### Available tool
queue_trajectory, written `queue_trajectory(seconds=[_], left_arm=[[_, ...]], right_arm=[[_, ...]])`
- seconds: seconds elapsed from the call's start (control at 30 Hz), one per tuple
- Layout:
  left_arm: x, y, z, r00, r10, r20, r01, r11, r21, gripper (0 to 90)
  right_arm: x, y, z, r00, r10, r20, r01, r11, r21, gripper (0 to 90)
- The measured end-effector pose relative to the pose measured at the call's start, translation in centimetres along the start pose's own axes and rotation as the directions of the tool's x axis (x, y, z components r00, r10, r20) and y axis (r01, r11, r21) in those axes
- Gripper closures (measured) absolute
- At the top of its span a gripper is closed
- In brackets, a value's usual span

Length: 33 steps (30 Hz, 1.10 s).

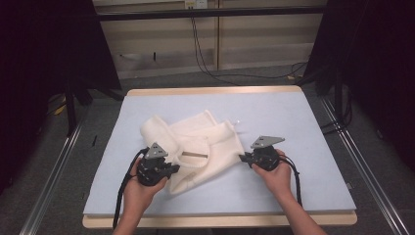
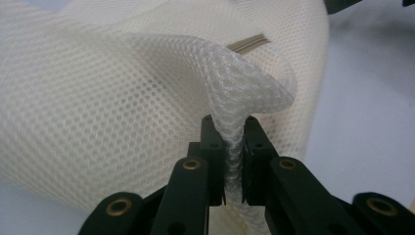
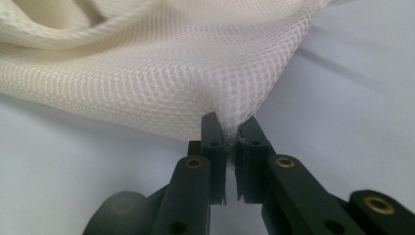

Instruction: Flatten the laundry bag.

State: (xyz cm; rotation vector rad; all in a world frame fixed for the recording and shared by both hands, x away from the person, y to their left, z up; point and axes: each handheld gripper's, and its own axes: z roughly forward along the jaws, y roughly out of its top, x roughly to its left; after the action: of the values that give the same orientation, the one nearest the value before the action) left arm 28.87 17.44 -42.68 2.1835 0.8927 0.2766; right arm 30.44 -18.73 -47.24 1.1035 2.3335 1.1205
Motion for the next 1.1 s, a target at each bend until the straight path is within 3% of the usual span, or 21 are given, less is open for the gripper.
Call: queue_trajectory(seconds=[0.17,0.3,0.4,0.83,0.97,1.1], left_arm=[[0.6,-0.2,0.0,0.9998,-0.020,0.001,0.020,0.9996,-0.017,83.0],[0.8,-0.3,0.1,0.9992,-0.038,-0.007,0.038,0.9987,-0.033,82.9],[1.0,-0.6,0.0,0.9982,-0.060,0.010,0.060,0.9976,-0.035,82.5],[1.6,-2.3,-1.1,0.9872,-0.151,0.051,0.152,0.9880,-0.024,70.0],[1.8,-3.1,-1.8,0.9833,-0.176,0.046,0.177,0.9842,-0.011,67.6],[2.0,-3.9,-2.5,0.9806,-0.196,0.014,0.196,0.9807,0.007,61.4]], right_arm=[[-1.6,-0.8,-1.7,0.9983,0.025,0.052,-0.024,1.000,-0.016,84.2],[-2.2,-1.5,-2.6,0.9966,0.035,0.075,-0.033,0.999,-0.020,84.1],[-2.3,-1.8,-3.0,0.9955,0.043,0.084,-0.042,0.999,-0.018,84.0],[-2.1,-2.4,-2.7,0.9979,0.040,0.050,-0.041,0.999,0.016,83.3],[-2.2,-2.4,-2.7,0.9986,0.040,0.035,-0.041,0.999,0.030,83.0],[-2.4,-2.3,-2.7,0.9994,0.029,0.017,-0.029,0.999,0.040,82.5]])
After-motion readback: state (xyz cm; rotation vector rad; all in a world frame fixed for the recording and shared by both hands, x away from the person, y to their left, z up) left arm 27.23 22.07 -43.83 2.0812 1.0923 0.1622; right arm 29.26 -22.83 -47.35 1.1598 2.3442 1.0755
